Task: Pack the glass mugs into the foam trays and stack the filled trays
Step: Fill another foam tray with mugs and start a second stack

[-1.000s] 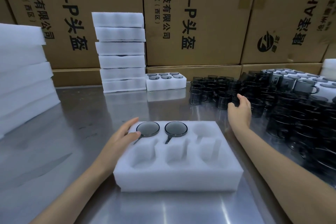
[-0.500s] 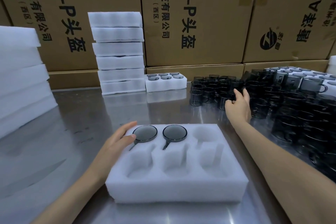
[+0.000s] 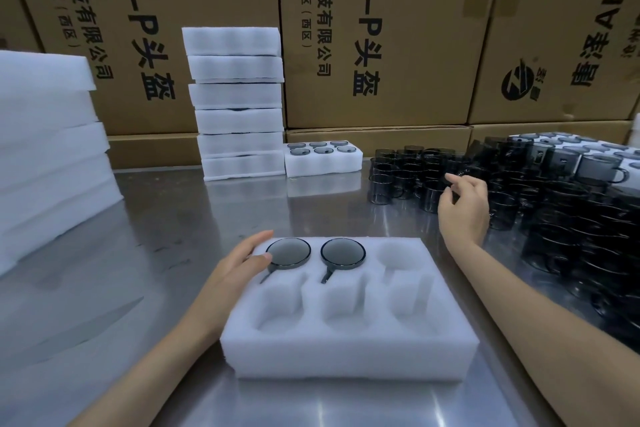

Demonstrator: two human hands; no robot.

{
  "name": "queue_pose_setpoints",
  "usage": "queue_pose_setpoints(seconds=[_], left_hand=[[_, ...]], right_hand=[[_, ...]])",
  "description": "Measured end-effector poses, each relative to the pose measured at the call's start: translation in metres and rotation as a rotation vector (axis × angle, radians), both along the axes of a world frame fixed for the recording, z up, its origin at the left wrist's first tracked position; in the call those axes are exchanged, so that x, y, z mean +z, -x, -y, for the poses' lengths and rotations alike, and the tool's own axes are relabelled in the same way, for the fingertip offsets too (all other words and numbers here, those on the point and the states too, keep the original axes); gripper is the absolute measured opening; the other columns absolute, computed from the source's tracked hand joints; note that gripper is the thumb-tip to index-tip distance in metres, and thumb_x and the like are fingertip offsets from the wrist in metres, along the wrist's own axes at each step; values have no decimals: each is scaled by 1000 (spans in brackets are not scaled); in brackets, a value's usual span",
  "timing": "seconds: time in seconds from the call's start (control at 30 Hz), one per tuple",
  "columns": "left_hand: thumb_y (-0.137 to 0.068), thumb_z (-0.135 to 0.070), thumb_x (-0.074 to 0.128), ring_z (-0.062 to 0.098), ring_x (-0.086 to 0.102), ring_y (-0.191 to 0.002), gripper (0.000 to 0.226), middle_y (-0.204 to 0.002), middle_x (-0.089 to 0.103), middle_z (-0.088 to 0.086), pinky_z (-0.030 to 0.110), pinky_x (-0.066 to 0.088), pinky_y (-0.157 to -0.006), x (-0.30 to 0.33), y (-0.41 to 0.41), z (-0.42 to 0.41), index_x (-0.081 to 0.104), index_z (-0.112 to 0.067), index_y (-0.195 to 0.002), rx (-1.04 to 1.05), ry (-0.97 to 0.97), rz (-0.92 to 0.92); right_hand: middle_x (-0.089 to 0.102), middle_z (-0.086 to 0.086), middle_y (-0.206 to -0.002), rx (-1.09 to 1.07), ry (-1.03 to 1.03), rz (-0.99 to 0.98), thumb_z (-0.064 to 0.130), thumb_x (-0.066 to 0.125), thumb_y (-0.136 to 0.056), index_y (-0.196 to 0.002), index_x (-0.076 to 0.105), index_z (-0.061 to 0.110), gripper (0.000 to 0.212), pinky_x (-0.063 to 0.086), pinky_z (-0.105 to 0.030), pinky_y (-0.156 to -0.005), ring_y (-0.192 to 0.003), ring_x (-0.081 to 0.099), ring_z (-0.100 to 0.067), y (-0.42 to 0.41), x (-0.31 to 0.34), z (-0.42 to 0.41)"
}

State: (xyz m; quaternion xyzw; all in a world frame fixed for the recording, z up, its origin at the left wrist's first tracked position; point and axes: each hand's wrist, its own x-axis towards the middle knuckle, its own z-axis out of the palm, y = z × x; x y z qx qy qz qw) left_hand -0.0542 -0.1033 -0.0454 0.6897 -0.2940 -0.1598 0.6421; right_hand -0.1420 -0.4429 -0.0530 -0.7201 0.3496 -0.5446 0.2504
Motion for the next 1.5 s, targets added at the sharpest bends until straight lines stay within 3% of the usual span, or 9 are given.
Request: queue_pose_setpoints(seconds=[0.23,0.33,0.5,0.6,0.73,1.0,1.17,1.4,1.5], left_hand=[[-92,-16,56,-17,58,-90,25,-109,61,-24,5,43,-69,-1,-2,1,61,-37,-106,-3,11,53],[-95,-13,50,-26,53,-86,27,-110,56,-28,-2,39,-65,0,-3,1,60,-33,-110,6,-13,94],[-96,-17,51,-28,50,-87,28,-112,53,-29,-4,38,-66,-1,-6,-1,56,-30,-120,-10,-37,120],[-95,-20,52,-29,50,-86,28,-111,52,-31,-4,37,-64,-2,-7,-2,55,-33,-119,-19,-56,127],[-95,-21,53,-27,51,-88,28,-109,53,-32,-3,38,-65,-2,-8,-3,54,-36,-119,-32,-68,126],[-75,-39,59,-11,58,-99,44,-112,59,-25,11,44,-76,3,-3,-6,54,-38,-119,-56,-75,99],[-78,-35,61,-11,58,-97,45,-113,60,-23,8,44,-73,3,-1,-7,53,-35,-123,-69,-58,93],[-81,-35,62,-19,54,-97,49,-116,55,-27,3,42,-71,2,-2,-7,51,-33,-129,-78,-57,96],[-79,-36,61,-16,56,-97,49,-117,57,-25,4,43,-71,2,-1,-7,51,-35,-127,-80,-57,93]], right_hand=[[45,9,-110,84,-71,175,13,44,-97,-133,52,29,40,35,-14,-67,-83,48,0,18,3,-28],[47,8,-114,185,-104,195,15,44,-96,-132,53,30,40,36,-10,-71,-91,51,-3,26,8,-56],[58,6,-106,467,-293,335,8,50,-93,-125,58,30,40,51,-40,-86,-92,59,-10,44,29,-106],[67,13,-87,614,-405,435,6,47,-92,-116,65,26,36,54,-23,-76,-93,67,-13,64,46,-127],[67,2,-96,660,-333,364,0,49,-93,-104,70,26,35,54,-19,-71,-87,70,-11,82,50,-146],[68,9,-70,722,-226,173,-4,60,-87,-96,73,13,23,52,-16,-62,-59,61,-6,87,45,-154],[64,5,-71,688,-19,20,3,69,-82,-104,70,24,31,45,-29,-61,-63,51,-19,88,44,-156],[56,8,-74,607,-55,-117,15,65,-87,-117,65,26,32,39,-18,-65,-67,48,-11,88,42,-140],[50,6,-92,568,-13,-172,23,65,-87,-119,61,35,34,36,-10,-80,-84,50,-3,89,41,-141]])
